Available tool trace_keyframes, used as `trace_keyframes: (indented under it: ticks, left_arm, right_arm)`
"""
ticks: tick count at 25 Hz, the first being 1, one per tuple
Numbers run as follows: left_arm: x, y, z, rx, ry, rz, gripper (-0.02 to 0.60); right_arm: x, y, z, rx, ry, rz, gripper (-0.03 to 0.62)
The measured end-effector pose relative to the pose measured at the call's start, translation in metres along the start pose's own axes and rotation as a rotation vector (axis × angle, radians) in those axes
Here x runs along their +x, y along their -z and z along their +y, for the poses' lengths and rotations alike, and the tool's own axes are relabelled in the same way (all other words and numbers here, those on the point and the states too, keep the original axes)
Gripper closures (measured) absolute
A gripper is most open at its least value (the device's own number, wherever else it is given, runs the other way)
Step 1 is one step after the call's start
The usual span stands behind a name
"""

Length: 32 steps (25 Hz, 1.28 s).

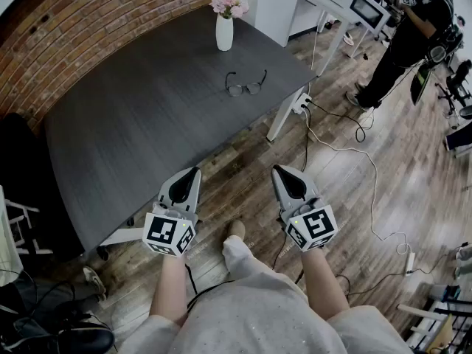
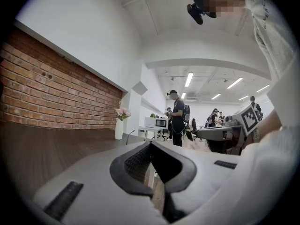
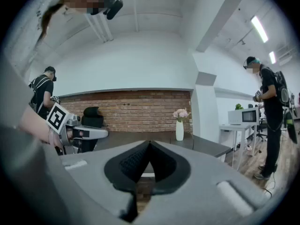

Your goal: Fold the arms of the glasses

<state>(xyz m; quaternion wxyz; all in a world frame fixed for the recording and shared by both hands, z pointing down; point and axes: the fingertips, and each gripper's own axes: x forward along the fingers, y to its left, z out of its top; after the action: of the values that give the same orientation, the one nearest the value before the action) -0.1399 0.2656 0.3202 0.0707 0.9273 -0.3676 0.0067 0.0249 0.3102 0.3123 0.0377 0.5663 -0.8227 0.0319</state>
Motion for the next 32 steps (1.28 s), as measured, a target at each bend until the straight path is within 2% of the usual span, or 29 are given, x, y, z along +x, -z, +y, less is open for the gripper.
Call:
trace_keyframes:
  ticks: [12, 22, 24, 27, 32]
  left_arm:
    - [0.048, 0.009, 0.018, -0.009, 0.004, 0.019, 0.583]
    - [0.097, 0.013, 0.028, -0.002, 0.015, 0.022, 0.583]
    - [0.108, 0.015, 0.032, 0.001, 0.022, 0.031, 0.583]
    - [0.124, 0.015, 0.040, 0.009, 0.029, 0.042, 0.583]
    - [0.146, 0.008, 0.054, 0.006, 0.019, 0.029, 0.583]
  right_arm:
    - [0.031, 0.011, -0.035, 0.016, 0.000, 0.028, 0.592]
    - [0.057, 0.024, -0.078, 0.061, 0.041, 0.041, 0.588]
    - [0.064, 0.026, -0.085, 0.071, 0.039, 0.041, 0.533]
    - [0.076, 0.026, -0.097, 0.078, 0.043, 0.039, 0.500]
    - [0.091, 0.022, -0.113, 0.069, 0.040, 0.041, 0.500]
